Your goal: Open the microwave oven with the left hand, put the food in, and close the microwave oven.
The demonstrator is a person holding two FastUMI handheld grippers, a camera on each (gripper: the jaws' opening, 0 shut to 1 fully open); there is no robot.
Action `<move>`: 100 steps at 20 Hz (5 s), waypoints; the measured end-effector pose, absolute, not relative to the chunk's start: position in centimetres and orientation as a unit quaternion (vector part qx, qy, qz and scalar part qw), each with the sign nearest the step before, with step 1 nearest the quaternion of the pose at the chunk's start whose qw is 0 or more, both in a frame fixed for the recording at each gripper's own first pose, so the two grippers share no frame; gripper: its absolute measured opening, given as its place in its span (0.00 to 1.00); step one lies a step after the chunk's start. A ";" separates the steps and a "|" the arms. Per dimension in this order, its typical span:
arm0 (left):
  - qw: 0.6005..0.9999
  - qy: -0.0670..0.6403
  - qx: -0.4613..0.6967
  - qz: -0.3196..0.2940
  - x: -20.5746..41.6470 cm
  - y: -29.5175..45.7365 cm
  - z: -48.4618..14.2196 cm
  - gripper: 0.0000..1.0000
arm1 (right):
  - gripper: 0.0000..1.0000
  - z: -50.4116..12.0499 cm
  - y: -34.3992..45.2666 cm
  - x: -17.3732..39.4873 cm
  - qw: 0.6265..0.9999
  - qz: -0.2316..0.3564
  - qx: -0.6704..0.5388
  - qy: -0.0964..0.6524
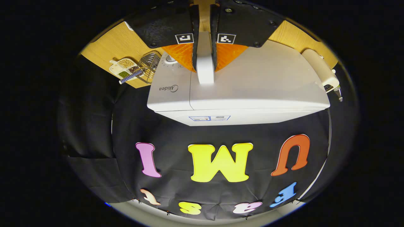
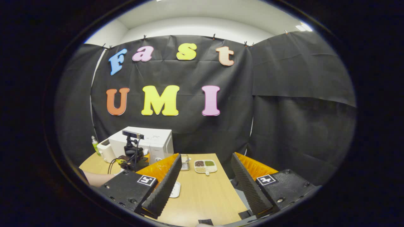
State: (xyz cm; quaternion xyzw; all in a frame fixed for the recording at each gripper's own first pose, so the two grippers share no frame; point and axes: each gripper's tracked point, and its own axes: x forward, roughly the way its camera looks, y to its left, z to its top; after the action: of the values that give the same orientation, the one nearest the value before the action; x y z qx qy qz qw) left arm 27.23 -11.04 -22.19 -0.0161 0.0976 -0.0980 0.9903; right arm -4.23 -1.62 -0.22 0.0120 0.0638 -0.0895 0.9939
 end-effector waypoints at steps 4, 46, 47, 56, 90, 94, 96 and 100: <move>0.990 0.099 -0.017 -0.097 26.9 -11.1 -22.3 0.13 | 1.00 -1.2 -2.0 -5.1 0.992 -0.098 0.021 0.072; 0.980 0.130 0.042 0.148 -1.6 23.6 -24.8 0.95 | 1.00 -4.8 14.3 -3.1 0.988 0.122 -0.007 0.098; 0.977 0.129 0.052 0.159 -2.0 24.8 -24.4 0.96 | 1.00 -5.2 14.5 -2.8 0.987 0.124 -0.006 0.101; 0.972 0.145 0.038 0.179 -5.4 25.3 -24.2 0.95 | 0.88 -15.6 12.5 2.1 0.971 0.122 0.018 0.203; 0.983 0.083 0.059 0.154 -2.3 8.3 -9.1 0.95 | 0.04 -40.3 9.2 13.5 0.832 0.086 0.145 0.528; 0.985 0.077 0.055 0.147 -2.5 8.3 -8.7 0.95 | 0.04 -40.2 9.8 13.3 0.821 0.088 0.202 0.526; 0.986 0.077 0.052 0.138 -2.6 8.3 -8.6 0.96 | 0.04 -40.2 10.8 12.7 0.802 0.097 0.268 0.526; 0.988 0.081 0.050 0.122 -2.5 9.2 -8.5 0.95 | 0.03 -38.9 12.3 12.7 0.794 0.096 0.330 0.502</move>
State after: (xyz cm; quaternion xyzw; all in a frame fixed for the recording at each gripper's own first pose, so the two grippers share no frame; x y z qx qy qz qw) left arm -2.47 9.16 -8.47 0.0499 0.0814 0.1220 0.9879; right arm 12.66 12.28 -38.88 0.3297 0.5024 0.0964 0.7935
